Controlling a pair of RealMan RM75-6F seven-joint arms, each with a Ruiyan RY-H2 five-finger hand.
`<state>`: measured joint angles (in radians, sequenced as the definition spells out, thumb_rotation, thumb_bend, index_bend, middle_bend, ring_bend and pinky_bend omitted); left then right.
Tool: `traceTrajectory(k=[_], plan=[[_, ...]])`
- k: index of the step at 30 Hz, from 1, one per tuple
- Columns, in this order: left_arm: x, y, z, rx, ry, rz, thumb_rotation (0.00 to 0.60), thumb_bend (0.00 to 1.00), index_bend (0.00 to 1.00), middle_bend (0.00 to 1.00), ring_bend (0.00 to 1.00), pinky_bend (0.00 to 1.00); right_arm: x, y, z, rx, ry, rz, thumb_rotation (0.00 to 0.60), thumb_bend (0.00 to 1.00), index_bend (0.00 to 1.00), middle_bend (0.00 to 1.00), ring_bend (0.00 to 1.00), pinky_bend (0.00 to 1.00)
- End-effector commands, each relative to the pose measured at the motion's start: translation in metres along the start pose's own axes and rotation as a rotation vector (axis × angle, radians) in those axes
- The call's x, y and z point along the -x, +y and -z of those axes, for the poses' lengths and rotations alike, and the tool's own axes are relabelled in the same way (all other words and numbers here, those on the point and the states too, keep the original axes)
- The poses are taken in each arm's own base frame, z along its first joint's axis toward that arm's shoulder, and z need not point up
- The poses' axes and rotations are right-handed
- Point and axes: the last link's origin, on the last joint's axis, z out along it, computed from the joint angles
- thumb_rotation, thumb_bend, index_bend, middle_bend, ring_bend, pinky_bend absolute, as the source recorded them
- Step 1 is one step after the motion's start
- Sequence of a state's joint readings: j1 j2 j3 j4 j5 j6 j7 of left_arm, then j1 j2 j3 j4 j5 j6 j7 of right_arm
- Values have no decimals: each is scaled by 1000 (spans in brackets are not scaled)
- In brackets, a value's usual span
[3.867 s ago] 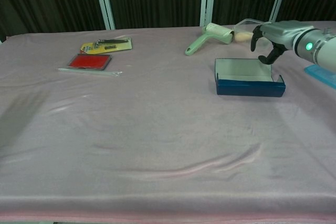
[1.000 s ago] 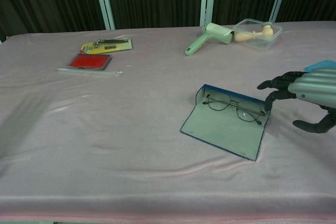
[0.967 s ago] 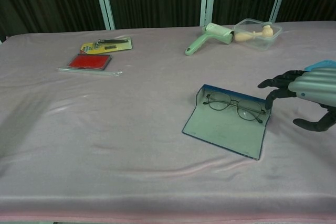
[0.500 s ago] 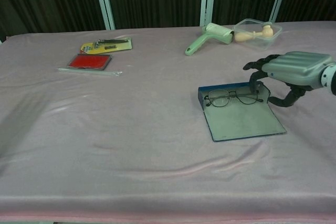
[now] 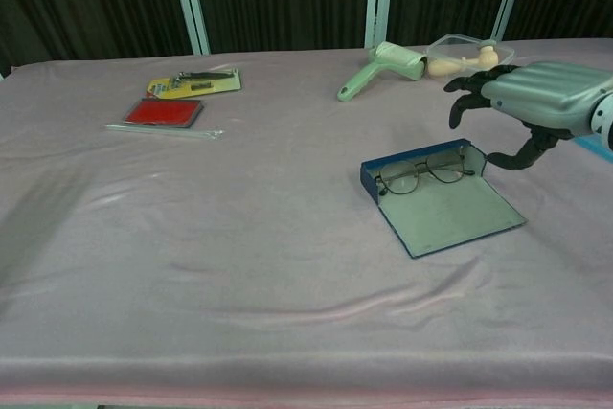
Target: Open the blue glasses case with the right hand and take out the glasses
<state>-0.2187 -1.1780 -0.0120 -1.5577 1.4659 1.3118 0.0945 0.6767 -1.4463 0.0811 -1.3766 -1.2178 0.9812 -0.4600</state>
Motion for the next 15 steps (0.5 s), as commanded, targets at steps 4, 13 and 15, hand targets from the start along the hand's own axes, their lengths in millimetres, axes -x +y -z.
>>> traceTrajectory(k=[4, 13, 15], plan=[[2, 3, -1, 9, -11, -2, 600, 469, 0, 0, 0, 58, -3, -20, -27, -22, 38, -8, 600, 497, 442, 133, 51, 0], [1, 0, -1, 3, -12, 2, 600, 469, 0, 0, 0, 58, 12, -40, -55, -12, -7, 23, 600, 502, 505, 142, 62, 0], [0, 0, -1, 5, -11, 5, 600, 470, 0, 0, 0, 58, 14, -40, -56, -14, -9, 27, 600, 501, 510, 145, 66, 0]])
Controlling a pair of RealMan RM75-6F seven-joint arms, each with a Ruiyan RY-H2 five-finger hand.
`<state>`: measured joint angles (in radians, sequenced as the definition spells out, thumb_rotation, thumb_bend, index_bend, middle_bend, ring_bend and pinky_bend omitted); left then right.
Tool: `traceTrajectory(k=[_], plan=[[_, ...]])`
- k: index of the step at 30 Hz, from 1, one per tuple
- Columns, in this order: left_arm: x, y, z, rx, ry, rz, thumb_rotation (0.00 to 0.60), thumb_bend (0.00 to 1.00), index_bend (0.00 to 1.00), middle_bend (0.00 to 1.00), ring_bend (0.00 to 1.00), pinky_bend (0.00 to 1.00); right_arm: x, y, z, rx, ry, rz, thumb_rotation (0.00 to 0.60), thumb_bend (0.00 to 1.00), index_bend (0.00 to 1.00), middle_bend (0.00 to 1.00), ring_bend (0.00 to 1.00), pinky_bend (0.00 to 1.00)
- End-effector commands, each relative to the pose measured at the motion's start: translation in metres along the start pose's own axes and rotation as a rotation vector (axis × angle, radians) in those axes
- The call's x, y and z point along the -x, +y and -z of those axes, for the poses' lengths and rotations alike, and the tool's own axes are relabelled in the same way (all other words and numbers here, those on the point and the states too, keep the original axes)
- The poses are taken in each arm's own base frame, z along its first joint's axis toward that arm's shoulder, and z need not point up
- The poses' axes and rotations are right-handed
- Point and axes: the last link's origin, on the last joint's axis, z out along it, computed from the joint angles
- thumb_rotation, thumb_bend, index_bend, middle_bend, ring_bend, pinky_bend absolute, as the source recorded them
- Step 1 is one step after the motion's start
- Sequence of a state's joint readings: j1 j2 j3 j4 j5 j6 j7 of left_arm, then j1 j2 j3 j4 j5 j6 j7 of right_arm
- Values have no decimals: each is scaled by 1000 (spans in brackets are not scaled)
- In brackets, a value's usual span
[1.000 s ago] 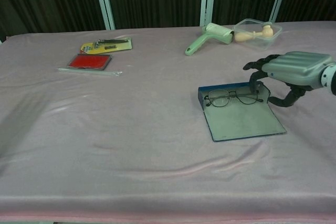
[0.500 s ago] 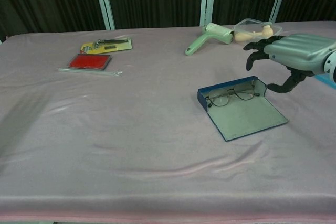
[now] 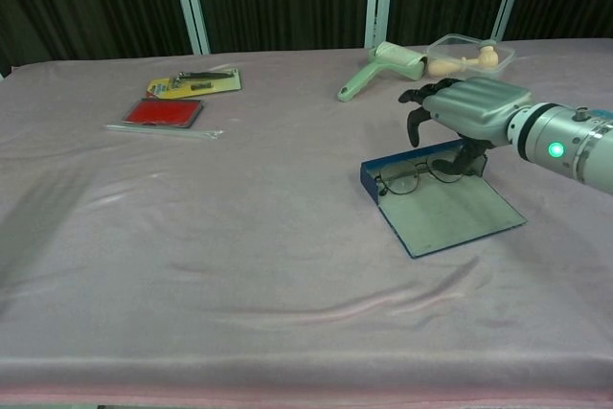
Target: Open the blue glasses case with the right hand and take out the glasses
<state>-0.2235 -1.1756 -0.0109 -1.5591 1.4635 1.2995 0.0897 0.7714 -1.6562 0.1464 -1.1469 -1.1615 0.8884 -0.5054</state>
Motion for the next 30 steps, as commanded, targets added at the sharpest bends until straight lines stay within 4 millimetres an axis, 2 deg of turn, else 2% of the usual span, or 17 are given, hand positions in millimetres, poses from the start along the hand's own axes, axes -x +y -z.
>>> traceTrajectory(k=[1, 17, 30], plan=[[-1, 0, 0, 2, 2, 1, 600, 470, 0, 0, 0, 58, 2, -2, -2, -3, -4, 3, 600, 501, 516, 149, 69, 0], [-1, -1, 0, 8, -1, 0, 600, 470, 0, 0, 0, 57, 2, -1, -8, 3, -17, -26, 600, 502, 597, 182, 82, 0], [-1, 1, 5, 20, 1, -1, 600, 469, 0, 0, 0, 57, -2, -2, -6, -4, -7, -39, 600, 502, 600, 182, 81, 0]])
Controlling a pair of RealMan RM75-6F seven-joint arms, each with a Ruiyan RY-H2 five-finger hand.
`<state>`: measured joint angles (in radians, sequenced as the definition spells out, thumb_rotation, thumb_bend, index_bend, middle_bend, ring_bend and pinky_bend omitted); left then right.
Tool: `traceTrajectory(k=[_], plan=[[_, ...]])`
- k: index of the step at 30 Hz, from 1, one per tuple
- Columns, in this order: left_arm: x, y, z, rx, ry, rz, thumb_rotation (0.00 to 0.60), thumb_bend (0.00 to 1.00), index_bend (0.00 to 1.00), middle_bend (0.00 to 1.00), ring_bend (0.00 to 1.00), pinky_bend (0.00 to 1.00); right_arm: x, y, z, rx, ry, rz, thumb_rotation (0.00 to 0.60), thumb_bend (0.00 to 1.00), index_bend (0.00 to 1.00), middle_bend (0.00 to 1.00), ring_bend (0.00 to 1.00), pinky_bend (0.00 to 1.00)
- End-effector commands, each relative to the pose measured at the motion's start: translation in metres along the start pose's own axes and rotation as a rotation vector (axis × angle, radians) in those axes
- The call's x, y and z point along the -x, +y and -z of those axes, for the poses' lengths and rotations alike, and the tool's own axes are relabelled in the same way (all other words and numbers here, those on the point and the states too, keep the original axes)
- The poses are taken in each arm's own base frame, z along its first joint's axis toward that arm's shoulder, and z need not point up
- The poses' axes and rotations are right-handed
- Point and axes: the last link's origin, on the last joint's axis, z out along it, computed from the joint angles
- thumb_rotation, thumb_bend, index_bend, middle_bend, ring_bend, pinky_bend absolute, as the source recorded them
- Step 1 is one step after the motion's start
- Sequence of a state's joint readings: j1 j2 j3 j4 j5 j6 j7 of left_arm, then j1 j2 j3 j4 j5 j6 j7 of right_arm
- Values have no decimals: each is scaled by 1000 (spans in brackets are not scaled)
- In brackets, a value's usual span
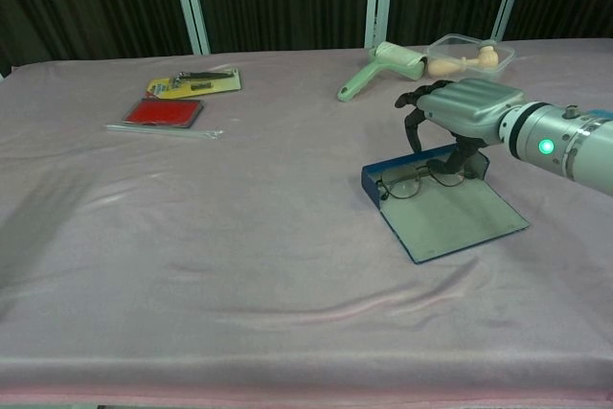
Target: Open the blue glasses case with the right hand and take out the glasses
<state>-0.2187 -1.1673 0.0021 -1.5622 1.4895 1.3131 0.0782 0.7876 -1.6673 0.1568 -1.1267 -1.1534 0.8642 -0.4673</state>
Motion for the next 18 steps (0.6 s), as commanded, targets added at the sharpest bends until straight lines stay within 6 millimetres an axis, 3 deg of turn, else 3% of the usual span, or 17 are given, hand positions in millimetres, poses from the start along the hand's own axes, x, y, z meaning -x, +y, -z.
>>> traceTrajectory(k=[1, 18], plan=[[0, 0, 1, 1, 1, 0, 600, 469, 0, 0, 0, 57, 0, 0, 1, 1, -1, -6, 600, 502, 600, 182, 82, 0], [1, 0, -4, 3, -1, 0, 600, 469, 0, 0, 0, 57, -4, -1, -1, 3, 6, -50, 600, 502, 644, 182, 82, 0]])
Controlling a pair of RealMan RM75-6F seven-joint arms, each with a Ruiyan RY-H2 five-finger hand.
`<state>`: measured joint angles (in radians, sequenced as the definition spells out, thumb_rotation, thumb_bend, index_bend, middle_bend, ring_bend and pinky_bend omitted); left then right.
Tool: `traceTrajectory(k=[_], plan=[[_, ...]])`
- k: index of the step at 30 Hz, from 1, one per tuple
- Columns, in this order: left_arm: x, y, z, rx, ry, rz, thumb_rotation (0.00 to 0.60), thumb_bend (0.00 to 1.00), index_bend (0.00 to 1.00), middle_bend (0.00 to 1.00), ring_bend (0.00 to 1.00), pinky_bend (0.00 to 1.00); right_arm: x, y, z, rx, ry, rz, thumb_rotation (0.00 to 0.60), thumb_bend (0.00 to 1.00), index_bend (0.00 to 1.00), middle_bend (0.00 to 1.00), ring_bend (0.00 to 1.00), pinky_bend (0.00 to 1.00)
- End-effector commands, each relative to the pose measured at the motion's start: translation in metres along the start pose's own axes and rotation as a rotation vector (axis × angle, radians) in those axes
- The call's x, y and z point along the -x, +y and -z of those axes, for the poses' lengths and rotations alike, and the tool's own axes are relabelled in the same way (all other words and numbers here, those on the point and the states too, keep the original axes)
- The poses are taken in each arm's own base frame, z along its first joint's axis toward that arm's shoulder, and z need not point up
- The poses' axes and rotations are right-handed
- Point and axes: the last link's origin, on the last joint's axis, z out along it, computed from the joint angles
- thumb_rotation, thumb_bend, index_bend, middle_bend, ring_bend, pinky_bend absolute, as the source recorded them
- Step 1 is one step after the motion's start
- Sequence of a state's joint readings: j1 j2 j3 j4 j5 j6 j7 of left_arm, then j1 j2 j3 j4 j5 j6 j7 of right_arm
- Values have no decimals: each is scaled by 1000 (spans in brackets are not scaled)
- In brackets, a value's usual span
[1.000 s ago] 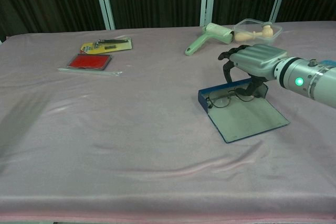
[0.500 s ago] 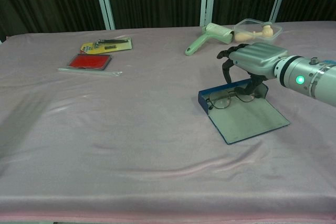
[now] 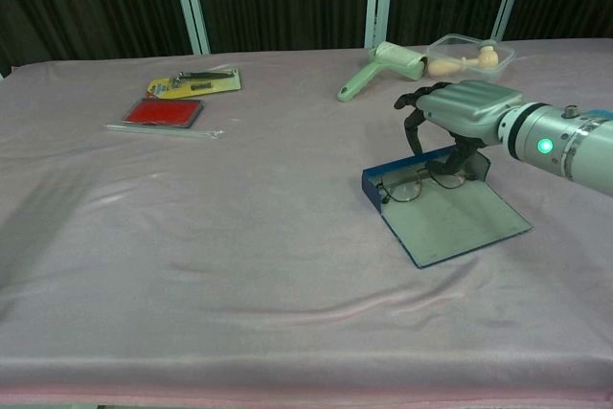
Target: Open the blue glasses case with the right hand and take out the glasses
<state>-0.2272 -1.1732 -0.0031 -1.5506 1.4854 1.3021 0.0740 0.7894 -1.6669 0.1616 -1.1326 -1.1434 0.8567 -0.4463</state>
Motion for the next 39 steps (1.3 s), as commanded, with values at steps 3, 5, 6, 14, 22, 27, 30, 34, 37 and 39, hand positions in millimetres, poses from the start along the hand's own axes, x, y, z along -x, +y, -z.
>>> traceTrajectory(k=[3, 5, 6, 14, 22, 27, 30, 34, 37, 39], plan=[[0, 1, 1, 3, 0, 1, 600, 469, 0, 0, 0, 57, -7, 1, -1, 7, 26, -37, 600, 501, 645, 182, 82, 0], [0, 1, 1, 2, -1, 0, 600, 469, 0, 0, 0, 57, -9, 1, -1, 11, 40, -52, 600, 501, 646, 182, 82, 0], [0, 1, 1, 2, -1, 0, 600, 469, 0, 0, 0, 57, -10, 2, -1, 14, 50, -61, 600, 502, 646, 182, 82, 0], [0, 0, 0, 1, -3, 3, 600, 469, 0, 0, 0, 57, -20, 0, -3, 40, 205, -145, 600, 501, 648, 182, 82, 0], [1, 0, 0, 3, -8, 3, 600, 469, 0, 0, 0, 57, -15, 0, 2, 41, 425, -163, 600, 502, 650, 184, 82, 0], [1, 1, -1, 3, -13, 1, 600, 470, 0, 0, 0, 57, -4, 2, 3, 39, 454, -156, 600, 501, 650, 184, 82, 0], [2, 1, -1, 3, -14, 0, 600, 469, 0, 0, 0, 57, -2, 4, 2, 38, 454, -160, 600, 502, 649, 184, 82, 0], [2, 1, -1, 2, -14, -1, 600, 468, 0, 0, 0, 57, -1, 6, 1, 40, 456, -151, 600, 502, 650, 184, 82, 0], [2, 1, -1, 2, -16, -1, 600, 469, 0, 0, 0, 57, 0, 6, 2, 39, 466, -144, 600, 502, 650, 184, 82, 0], [3, 1, -1, 3, -17, -2, 600, 469, 0, 0, 0, 57, 2, 7, 3, 37, 471, -139, 600, 502, 650, 184, 82, 0]])
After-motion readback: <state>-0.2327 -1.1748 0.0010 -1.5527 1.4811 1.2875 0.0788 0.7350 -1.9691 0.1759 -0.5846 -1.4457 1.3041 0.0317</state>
